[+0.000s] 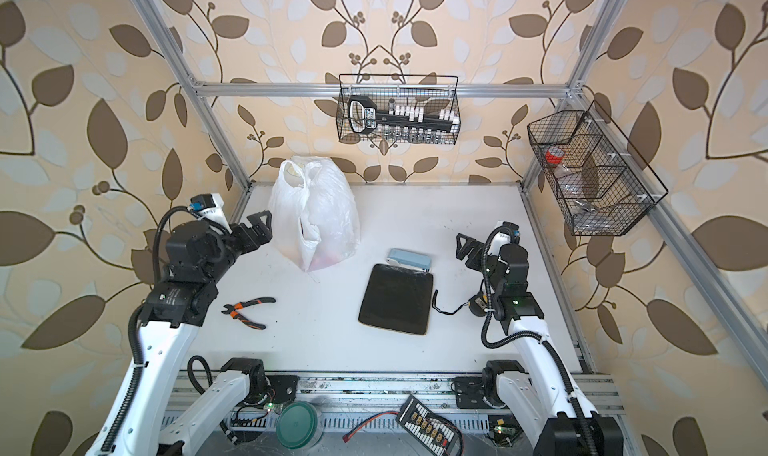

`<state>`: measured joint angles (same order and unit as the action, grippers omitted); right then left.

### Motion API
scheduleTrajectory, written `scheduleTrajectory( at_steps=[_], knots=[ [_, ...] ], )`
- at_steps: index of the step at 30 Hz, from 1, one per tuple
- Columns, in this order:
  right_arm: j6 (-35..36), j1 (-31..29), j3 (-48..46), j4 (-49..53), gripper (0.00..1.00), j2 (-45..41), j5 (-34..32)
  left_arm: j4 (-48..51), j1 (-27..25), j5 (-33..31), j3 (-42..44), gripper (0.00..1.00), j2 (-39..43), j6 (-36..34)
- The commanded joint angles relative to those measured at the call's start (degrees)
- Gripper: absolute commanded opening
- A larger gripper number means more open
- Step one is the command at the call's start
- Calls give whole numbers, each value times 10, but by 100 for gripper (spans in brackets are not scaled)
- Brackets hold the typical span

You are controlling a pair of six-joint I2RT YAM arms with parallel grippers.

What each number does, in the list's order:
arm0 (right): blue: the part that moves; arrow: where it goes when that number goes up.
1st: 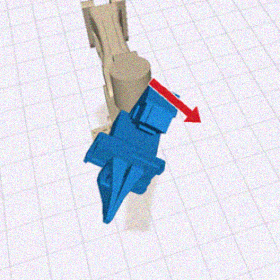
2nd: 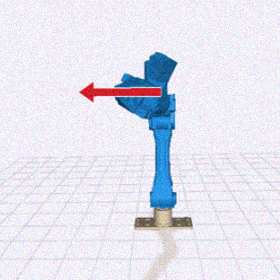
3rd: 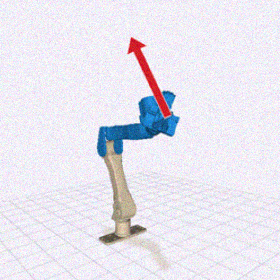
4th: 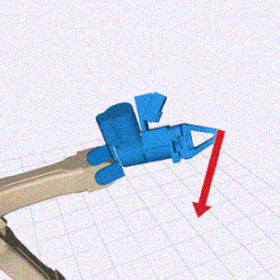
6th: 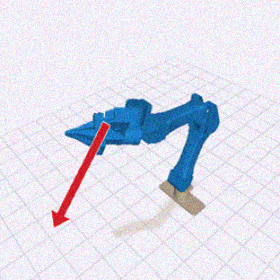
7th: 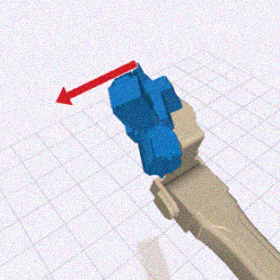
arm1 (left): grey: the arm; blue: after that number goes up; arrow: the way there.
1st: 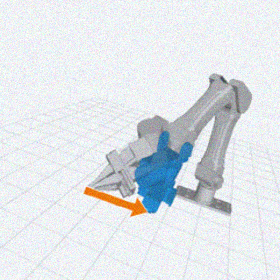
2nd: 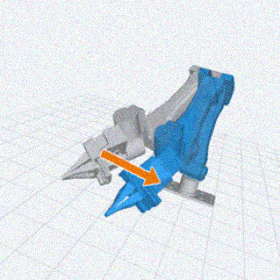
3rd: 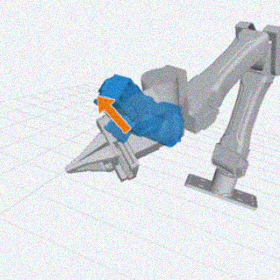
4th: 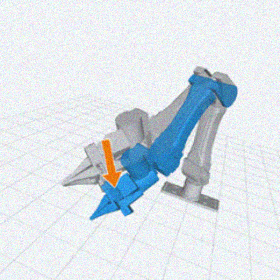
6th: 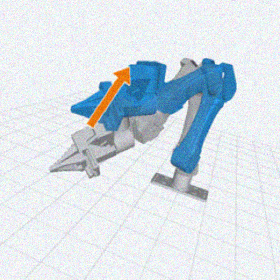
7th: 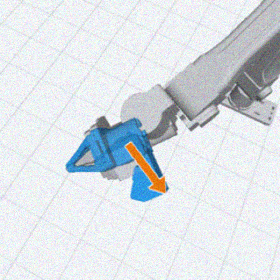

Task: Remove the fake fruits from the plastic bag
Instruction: 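Grasp the white bag's handle with the left gripper while the right arm approaches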

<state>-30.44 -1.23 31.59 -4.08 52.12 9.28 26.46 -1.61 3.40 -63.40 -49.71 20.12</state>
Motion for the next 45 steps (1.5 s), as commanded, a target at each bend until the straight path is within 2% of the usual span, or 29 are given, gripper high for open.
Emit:
scheduleTrajectory(
  at_steps=[1, 4, 9, 14, 19, 24, 34, 39, 45],
  knots=[
    [0, -46, 48, 55, 99, 23, 14, 69, -15, 75, -81, 97, -54, 6],
    [10, -84, 72, 65, 99, 41, -9, 94, -50, 55, -148, 97, -92, -13],
    [6, -123, 90, 63, 99, 66, -41, 151, -133, -20, -269, 96, -187, -55],
    [-8, -130, 96, 61, 98, 81, -55, 189, -148, -65, -364, 90, -280, -49],
    [-19, -132, 100, 56, 96, 85, -62, 191, -151, -88, -422, 74, -357, -47],
    [-25, -133, 103, 53, 94, 87, -66, 190, -151, -109, -447, 56, -398, -40],
    [-22, -133, 114, 56, 92, 92, -62, 164, -150, -132, -410, 19, -380, -45],
    [-21, -138, 128, 65, 91, 94, -63, 166, -150, -154, -379, 0, -342, -61],
    [-2, -188, 163, 69, 90, 113, -78, 180, -150, -155, -312, 0, -247, -37]
  ],
)
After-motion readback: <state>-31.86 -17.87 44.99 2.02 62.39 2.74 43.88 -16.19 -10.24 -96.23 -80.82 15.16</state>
